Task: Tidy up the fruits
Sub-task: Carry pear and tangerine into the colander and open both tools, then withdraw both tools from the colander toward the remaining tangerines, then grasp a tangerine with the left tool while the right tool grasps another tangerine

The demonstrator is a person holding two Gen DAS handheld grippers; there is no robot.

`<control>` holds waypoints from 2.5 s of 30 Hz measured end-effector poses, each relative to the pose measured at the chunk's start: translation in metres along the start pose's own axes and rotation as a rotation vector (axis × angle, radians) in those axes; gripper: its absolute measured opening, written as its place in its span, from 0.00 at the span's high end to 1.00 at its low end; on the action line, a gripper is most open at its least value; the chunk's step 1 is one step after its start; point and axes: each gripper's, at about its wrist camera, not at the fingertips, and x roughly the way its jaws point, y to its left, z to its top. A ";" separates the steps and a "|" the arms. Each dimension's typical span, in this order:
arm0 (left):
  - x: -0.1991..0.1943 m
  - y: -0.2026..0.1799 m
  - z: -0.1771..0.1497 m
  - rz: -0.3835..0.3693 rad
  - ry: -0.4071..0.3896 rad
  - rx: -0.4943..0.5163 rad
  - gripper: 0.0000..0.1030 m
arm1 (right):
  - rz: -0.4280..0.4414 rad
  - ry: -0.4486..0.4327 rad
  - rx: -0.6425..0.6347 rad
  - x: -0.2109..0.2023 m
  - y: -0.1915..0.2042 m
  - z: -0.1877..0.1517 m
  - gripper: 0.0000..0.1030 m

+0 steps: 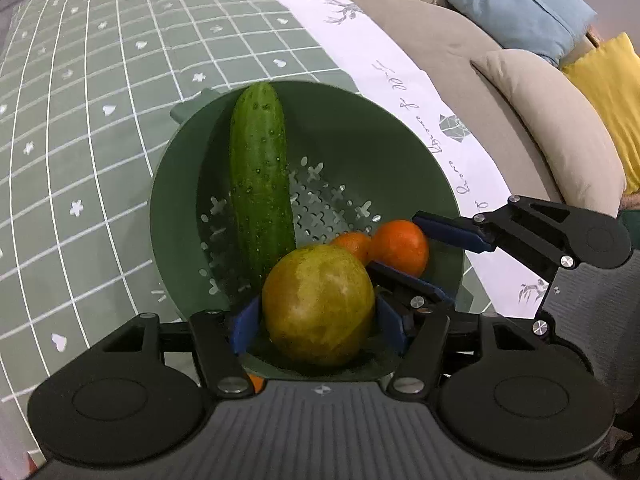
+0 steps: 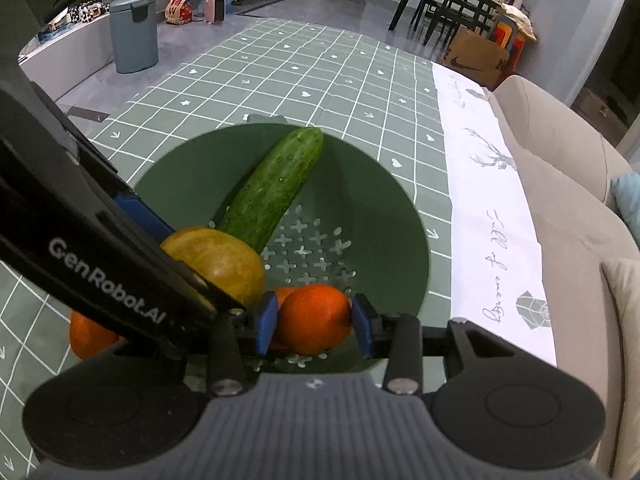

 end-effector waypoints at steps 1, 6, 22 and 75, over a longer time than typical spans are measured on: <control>0.000 -0.001 -0.001 0.003 0.000 0.003 0.29 | -0.001 0.004 0.000 0.000 0.000 -0.001 0.63; -0.009 -0.004 0.001 0.001 -0.017 0.020 0.25 | 0.001 0.028 0.049 0.000 -0.004 -0.002 0.63; -0.081 -0.022 -0.034 0.113 -0.190 0.162 0.25 | -0.078 -0.025 0.053 -0.052 0.015 0.006 0.30; -0.019 0.025 -0.118 0.140 -0.161 -0.009 0.26 | -0.011 -0.043 0.516 -0.062 0.068 -0.101 0.53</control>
